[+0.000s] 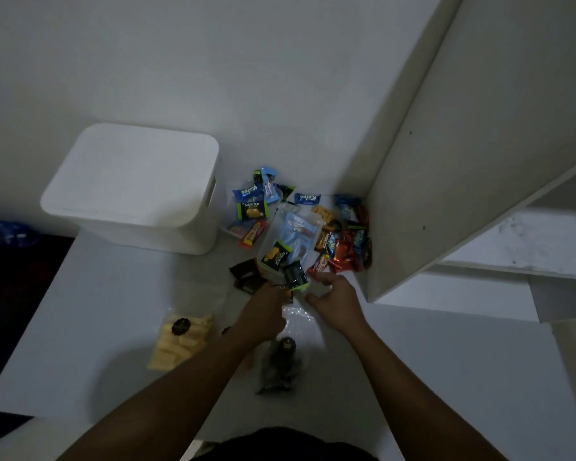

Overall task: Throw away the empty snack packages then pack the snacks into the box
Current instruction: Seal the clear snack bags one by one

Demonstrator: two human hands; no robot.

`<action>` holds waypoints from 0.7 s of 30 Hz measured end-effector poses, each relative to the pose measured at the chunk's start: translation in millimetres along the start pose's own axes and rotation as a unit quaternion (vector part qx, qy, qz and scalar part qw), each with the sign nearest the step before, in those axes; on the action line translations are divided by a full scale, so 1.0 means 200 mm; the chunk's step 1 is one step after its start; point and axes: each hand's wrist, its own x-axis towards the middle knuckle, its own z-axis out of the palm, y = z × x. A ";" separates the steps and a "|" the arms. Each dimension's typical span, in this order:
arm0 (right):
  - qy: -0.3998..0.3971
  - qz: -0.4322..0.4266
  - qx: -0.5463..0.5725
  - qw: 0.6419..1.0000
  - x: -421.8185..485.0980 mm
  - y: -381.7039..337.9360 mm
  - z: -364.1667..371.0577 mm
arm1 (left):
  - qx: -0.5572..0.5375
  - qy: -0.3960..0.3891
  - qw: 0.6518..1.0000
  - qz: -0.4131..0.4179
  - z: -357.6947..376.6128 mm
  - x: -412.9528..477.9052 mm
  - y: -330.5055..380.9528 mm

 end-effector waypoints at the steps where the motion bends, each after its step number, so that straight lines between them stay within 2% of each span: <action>1: 0.013 -0.005 0.015 1.000 0.06 -0.05 -0.04 | 0.001 0.013 1.000 0.006 -0.04 0.06 0.03; 7: 0.095 0.026 0.054 0.994 0.41 -0.18 -0.18 | -0.006 0.090 0.995 0.034 -0.26 0.49 0.14; 11: 0.110 0.068 0.024 0.991 0.63 -0.14 -0.20 | -0.015 0.072 0.995 0.066 -0.33 0.81 0.19; 14: 0.123 0.076 -0.046 0.988 0.77 -0.09 -0.21 | 0.004 0.059 0.993 0.099 -0.35 1.04 0.22; 16: 0.098 0.085 -0.093 0.987 0.82 -0.05 -0.20 | 0.012 0.015 0.994 0.107 -0.36 1.16 0.25; 18: 0.076 0.105 -0.156 0.979 0.85 -0.01 -0.18 | 0.019 -0.072 0.988 0.137 -0.35 1.27 0.27; 21: 0.077 0.147 -0.240 0.956 0.87 0.06 -0.13 | 0.096 -0.148 0.971 0.160 -0.30 1.40 0.24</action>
